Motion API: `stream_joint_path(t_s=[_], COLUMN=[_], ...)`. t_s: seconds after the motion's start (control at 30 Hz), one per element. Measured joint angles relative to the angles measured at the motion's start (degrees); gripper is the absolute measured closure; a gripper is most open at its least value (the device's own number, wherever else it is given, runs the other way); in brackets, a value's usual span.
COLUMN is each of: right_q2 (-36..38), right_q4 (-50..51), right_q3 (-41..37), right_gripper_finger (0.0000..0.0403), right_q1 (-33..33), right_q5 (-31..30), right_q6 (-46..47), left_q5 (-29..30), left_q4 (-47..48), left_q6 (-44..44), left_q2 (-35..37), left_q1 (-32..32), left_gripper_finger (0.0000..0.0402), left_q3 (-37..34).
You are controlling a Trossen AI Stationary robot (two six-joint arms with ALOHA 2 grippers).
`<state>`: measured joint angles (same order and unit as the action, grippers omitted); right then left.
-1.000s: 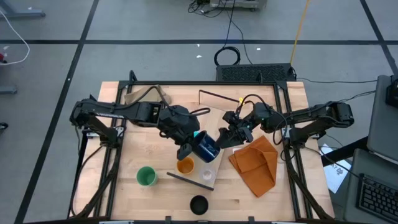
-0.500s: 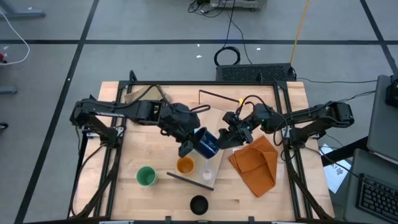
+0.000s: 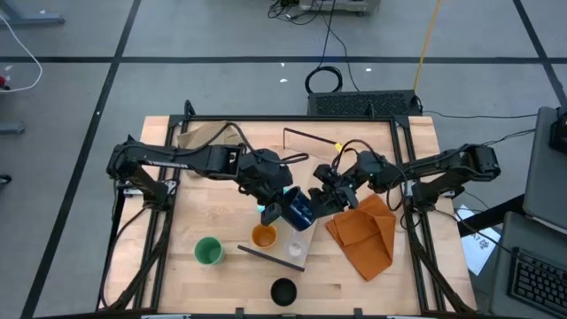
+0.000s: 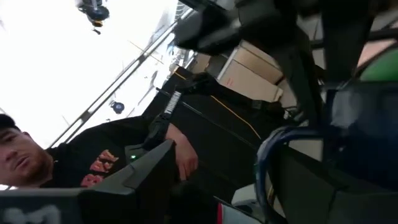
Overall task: Stack small to large cups/mugs on shelf
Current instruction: Put the dark blue mug on the shelf
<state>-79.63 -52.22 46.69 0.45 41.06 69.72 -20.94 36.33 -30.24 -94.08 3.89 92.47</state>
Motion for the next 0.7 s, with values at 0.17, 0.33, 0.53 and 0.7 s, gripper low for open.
stream_joint_path(t_s=[0.17,0.33,0.53,0.7], right_q2=[-1.2,-1.3,-1.3,-1.3], right_q4=[-0.7,-0.7,0.4,3.5], right_q3=[0.1,0.3,2.4,3.5], right_gripper_finger=[0.0261,0.0370,0.0395,0.0398], right_q1=[0.4,0.2,0.5,0.6], right_q5=[1.6,2.1,2.8,3.8], right_q6=[-0.5,-3.4,-6.9,-11.1], left_q5=[-0.3,-0.5,-1.0,-3.0], left_q4=[-0.2,-0.9,-0.9,-3.1], left_q6=[-0.3,-0.2,-0.3,-0.3], left_q2=[0.0,0.1,0.3,0.3], left_q1=[0.0,-0.1,-0.1,-0.1], left_gripper_finger=[0.0388,0.0388,0.0388,0.0375], left_q3=[0.0,0.0,0.2,0.1])
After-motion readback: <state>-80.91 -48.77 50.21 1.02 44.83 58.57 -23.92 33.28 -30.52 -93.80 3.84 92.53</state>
